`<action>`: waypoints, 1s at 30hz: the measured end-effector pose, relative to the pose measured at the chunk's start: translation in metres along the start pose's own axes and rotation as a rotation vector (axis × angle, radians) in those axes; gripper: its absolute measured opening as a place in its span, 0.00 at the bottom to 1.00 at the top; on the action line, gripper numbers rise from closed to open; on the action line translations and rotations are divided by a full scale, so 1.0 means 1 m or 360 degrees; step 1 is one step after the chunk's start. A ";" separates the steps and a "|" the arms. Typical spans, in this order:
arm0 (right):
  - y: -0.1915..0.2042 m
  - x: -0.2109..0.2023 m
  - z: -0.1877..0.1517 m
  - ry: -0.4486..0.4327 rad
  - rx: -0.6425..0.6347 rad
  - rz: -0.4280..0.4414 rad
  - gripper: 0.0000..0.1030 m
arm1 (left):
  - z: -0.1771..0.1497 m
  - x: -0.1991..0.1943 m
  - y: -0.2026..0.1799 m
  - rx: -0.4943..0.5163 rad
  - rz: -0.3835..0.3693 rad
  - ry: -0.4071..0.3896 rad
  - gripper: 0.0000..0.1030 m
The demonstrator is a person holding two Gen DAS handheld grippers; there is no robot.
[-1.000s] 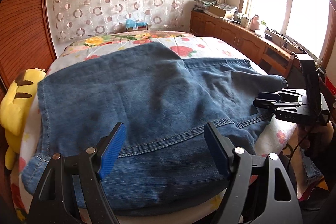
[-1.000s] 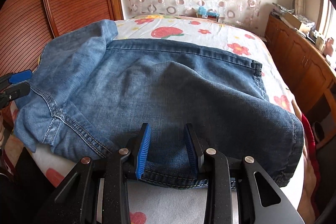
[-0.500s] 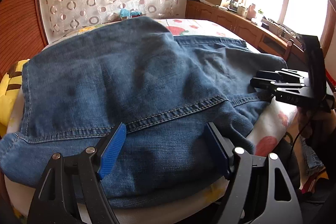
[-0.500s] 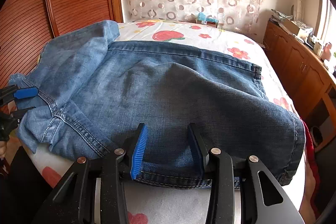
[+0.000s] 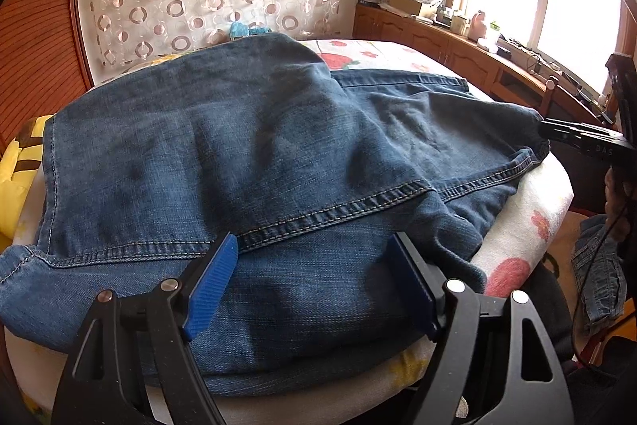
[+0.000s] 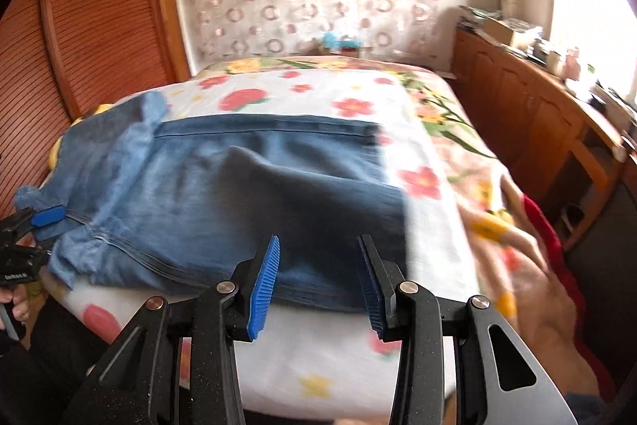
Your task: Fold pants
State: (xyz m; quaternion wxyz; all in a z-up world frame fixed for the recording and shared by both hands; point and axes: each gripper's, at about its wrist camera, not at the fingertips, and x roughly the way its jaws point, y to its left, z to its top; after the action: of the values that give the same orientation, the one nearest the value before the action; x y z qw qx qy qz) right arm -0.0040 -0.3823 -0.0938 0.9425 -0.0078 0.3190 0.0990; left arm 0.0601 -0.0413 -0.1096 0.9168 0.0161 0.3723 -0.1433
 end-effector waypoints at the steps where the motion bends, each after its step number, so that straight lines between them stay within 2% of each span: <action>1: -0.008 -0.001 -0.003 0.0012 0.0017 -0.0017 0.40 | 0.000 0.000 0.000 -0.0001 0.0000 -0.0001 0.76; 6: -0.042 0.000 -0.016 0.0059 0.0138 -0.0039 0.40 | 0.000 0.000 0.000 -0.0001 -0.0001 0.0001 0.77; 10: -0.045 0.006 -0.017 0.0086 0.0188 0.0010 0.40 | 0.001 -0.002 0.002 -0.0011 -0.0005 0.0011 0.77; 17: -0.045 0.030 -0.015 0.0135 0.0181 -0.0025 0.40 | 0.007 -0.024 0.023 -0.0055 0.0046 -0.0043 0.77; 21: -0.049 0.031 -0.017 0.0134 0.0181 -0.0027 0.40 | 0.006 -0.035 0.050 -0.0110 0.0124 -0.0068 0.77; 30: -0.043 0.035 -0.017 0.0141 0.0136 -0.0052 0.40 | -0.018 -0.054 0.128 -0.0322 0.0386 -0.0057 0.77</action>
State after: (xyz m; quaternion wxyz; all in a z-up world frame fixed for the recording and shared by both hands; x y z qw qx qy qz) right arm 0.0211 -0.4195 -0.1304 0.9285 0.0229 0.3640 0.0693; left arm 0.0462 0.0970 -0.0951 0.9309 -0.0342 0.3636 0.0064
